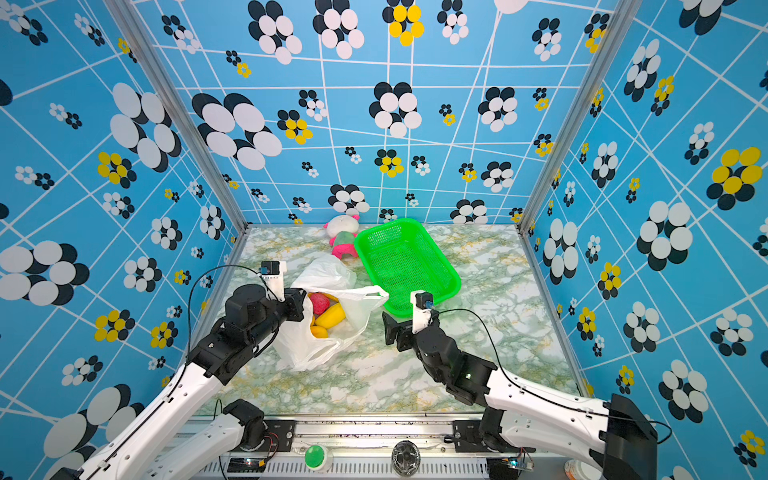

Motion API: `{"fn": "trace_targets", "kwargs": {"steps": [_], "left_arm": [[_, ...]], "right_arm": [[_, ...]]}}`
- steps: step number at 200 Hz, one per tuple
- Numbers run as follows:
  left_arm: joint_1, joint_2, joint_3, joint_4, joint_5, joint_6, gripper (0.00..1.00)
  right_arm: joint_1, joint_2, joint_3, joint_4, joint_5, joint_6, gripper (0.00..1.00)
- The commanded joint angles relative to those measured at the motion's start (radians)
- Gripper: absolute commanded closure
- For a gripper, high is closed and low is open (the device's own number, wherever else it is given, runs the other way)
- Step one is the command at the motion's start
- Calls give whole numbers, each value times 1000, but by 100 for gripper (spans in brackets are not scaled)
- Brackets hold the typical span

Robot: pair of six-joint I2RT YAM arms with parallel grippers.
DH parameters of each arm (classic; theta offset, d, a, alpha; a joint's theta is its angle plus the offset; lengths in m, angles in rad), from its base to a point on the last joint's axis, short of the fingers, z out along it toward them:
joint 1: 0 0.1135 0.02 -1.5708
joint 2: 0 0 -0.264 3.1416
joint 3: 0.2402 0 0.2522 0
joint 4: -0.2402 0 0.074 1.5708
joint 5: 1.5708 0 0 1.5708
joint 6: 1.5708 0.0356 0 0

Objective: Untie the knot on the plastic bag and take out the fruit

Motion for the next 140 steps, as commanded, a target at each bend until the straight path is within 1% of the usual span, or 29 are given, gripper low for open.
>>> {"fn": "trace_targets", "kwargs": {"steps": [1,18,41,73,98,113,118,126,134,140], "left_arm": [[4,9,32,-14,-6,6,100],[6,17,36,-16,-6,3,100],[6,22,37,-16,-6,4,100],[6,18,37,-19,-8,5,100],[6,16,37,-16,-7,4,100],[6,19,37,-16,-4,4,100],[5,19,39,-17,-3,4,100],[5,20,38,-18,-2,3,100],[6,20,39,-18,-4,4,100],[6,20,38,-18,-3,3,100]], "right_arm": [[48,-75,-57,-32,-62,121,3],[82,-62,-87,38,-127,189,4],[148,80,-76,196,-189,224,4],[203,339,39,372,-291,225,3],[215,485,145,441,-362,219,4],[225,548,221,430,-391,201,4],[231,568,253,419,-403,195,7],[241,597,298,405,-422,185,13],[251,638,344,394,-438,179,21],[258,660,375,383,-446,170,29]]}}
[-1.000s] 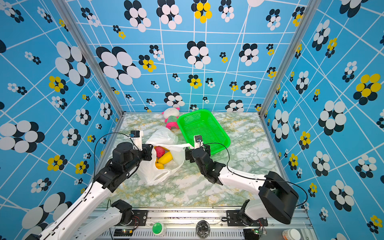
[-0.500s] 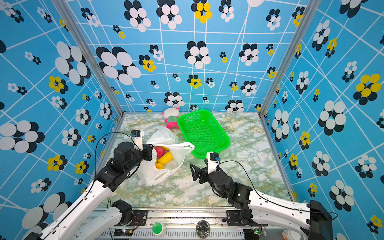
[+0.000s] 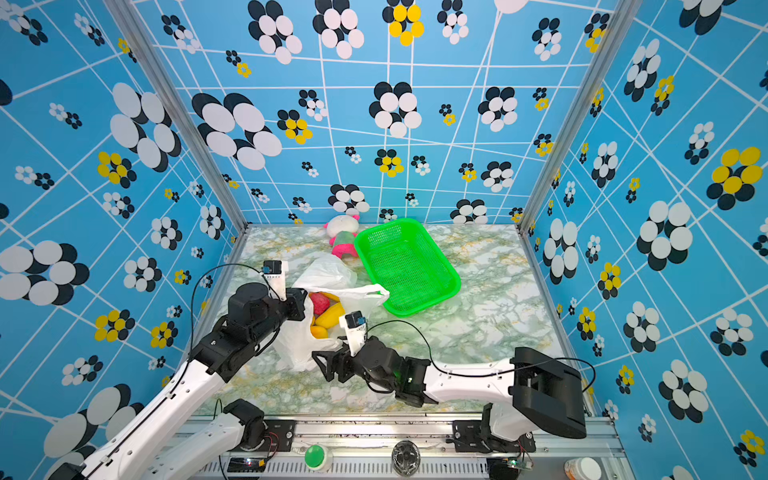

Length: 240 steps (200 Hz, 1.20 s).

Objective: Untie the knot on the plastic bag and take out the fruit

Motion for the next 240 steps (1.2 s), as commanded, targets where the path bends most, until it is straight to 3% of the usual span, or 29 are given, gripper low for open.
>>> {"fn": "trace_targets", "kwargs": {"steps": [1,11,24,38,92,142,153,167,175,190,240], "left_arm": [[5,0,33,-10,-3,3,100],[6,-1,33,-11,-6,4,100],[7,-4,31,-11,-8,3,100],[7,-4,31,-11,-10,4,100],[7,13,40,-29,-25,4,100],[9,5,39,-31,-37,5,100],[8,4,38,-31,-36,7,100],[9,0,39,-31,-36,7,100],[9,-1,38,-31,-37,7,100],[9,-7,35,-28,-38,7,100],[9,-21,28,-22,-40,5,100]], "right_arm": [[31,76,123,25,-86,-30,30],[49,106,169,-5,-84,-55,48],[85,131,208,-47,-54,-100,80],[133,140,222,-66,-6,-167,100],[290,223,284,-115,70,-414,100],[351,309,325,-113,16,-564,100],[361,324,341,-128,21,-587,81],[361,325,337,-125,55,-582,39],[360,313,320,-109,71,-586,28],[359,266,278,-91,104,-595,20],[359,16,45,-18,250,-608,13]]}}
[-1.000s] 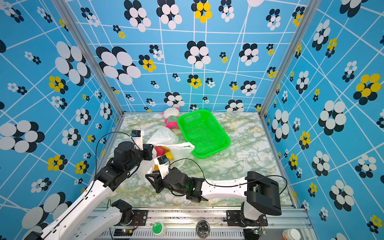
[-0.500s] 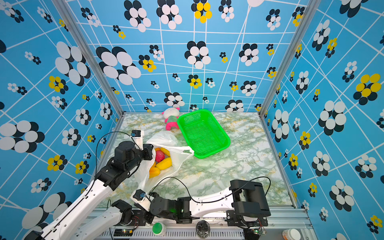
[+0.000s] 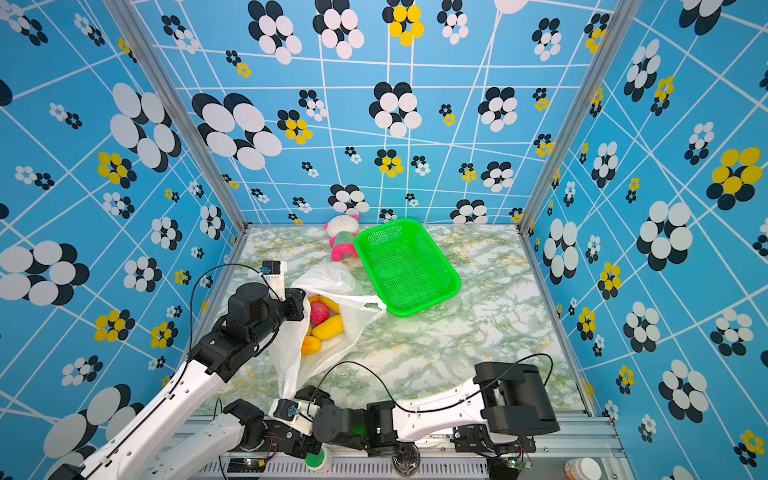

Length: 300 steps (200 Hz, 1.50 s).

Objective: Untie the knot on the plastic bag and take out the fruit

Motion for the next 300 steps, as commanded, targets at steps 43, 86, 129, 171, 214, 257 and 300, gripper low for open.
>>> {"fn": "trace_targets", "kwargs": {"steps": [43,86,129,171,214,257,300], "left_arm": [[6,-21,22,4,-20,7,100],[6,-26,20,7,-15,3,100],[5,-28,19,5,-15,4,100],[5,-32,19,7,-12,3,100],[5,-37,17,7,-15,3,100],[5,-37,16,7,-17,4,100],[6,-28,17,8,-14,4,100]], "right_arm": [[-32,-294,-267,97,317,28,28],[-270,-279,-249,-29,270,307,79],[-300,71,67,-138,260,296,77],[-325,301,228,-237,290,369,63],[-326,344,103,-130,287,455,25],[-326,349,110,-153,312,465,9],[-329,374,190,-187,321,424,1]]}}
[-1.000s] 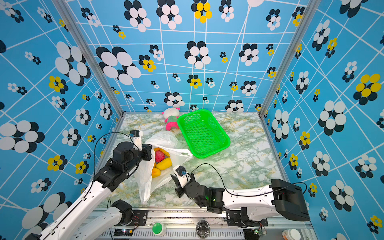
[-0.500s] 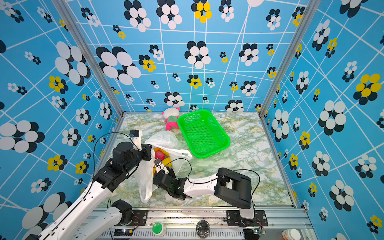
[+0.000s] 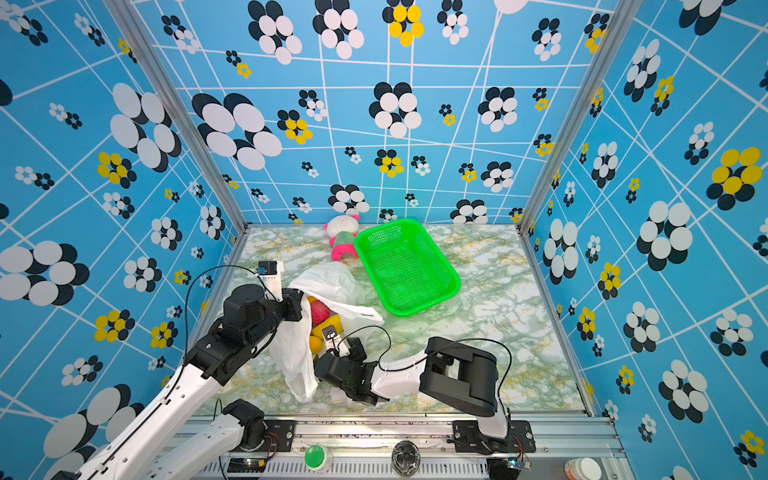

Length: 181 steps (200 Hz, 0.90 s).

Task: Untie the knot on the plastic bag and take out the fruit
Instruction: 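Reach the right gripper down into the open bag toward the orange mango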

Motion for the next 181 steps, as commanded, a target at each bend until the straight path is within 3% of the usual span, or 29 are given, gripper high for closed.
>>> {"fn": "trace_targets", "kwargs": {"steps": [1,69,105,135,162,181], "left_arm": [[6,-1,17,7,-7,4,100],[6,-7,15,12,0,0,100],[6,-10,14,11,1,-1,100],[6,-9,16,13,5,-3,100],[6,-9,16,13,3,-3,100],[5,-13,14,11,-1,0,100]], "right_arm": [[-4,32,67,-27,25,-24,1],[-5,205,301,-83,-110,-77,2],[-8,310,451,-227,-77,-64,1],[-32,324,449,-230,-103,-29,2],[-89,364,499,-240,-185,14,12],[-117,413,580,-278,-220,20,29]]}}
